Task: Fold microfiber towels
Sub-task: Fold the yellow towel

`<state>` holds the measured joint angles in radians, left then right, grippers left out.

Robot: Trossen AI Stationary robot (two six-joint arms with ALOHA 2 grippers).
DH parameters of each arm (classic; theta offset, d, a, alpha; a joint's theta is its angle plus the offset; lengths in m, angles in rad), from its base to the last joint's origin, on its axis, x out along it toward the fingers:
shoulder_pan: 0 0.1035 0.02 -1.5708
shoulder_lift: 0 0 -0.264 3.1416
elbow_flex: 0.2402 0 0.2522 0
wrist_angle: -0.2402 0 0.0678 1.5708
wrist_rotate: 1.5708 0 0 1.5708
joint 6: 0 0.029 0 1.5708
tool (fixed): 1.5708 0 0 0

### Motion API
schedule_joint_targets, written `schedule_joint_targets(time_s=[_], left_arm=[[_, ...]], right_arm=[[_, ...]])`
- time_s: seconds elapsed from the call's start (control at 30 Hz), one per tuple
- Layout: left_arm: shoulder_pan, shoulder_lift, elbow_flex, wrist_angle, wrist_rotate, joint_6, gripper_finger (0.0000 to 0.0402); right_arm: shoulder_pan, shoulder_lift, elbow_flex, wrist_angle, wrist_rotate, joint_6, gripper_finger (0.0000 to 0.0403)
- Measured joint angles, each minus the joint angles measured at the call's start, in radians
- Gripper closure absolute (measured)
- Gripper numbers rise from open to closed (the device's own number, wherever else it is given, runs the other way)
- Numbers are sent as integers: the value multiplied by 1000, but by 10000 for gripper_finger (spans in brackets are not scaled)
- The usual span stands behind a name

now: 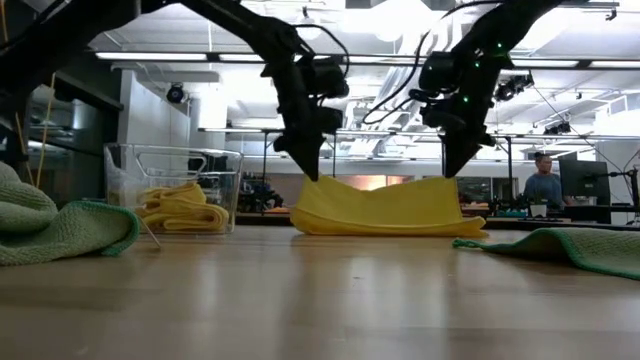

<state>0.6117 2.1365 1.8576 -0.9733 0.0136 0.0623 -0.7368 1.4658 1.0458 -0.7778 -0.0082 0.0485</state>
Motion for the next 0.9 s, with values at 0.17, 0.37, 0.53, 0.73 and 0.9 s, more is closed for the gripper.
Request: schedule_joint_targets(time_s=[0.17, 0.37, 0.53, 0.73, 0.9], left_arm=[[-44, 0, 0, -51, -103, 45, 399], [-88, 0, 0, -57, -172, 20, 399], [-125, 0, 0, -63, -173, 10, 399], [-159, 0, 0, -72, -185, -48, 399], [-190, 0, -56, -53, -176, -87, 399]], right_arm=[[60, 0, 0, -80, 95, -3, 403], [66, -1, -10, -114, 115, 23, 403], [83, -12, -78, -94, 124, 59, 403], [135, -41, -146, -23, 99, 131, 403], [166, -41, -148, -11, 87, 146, 403]])
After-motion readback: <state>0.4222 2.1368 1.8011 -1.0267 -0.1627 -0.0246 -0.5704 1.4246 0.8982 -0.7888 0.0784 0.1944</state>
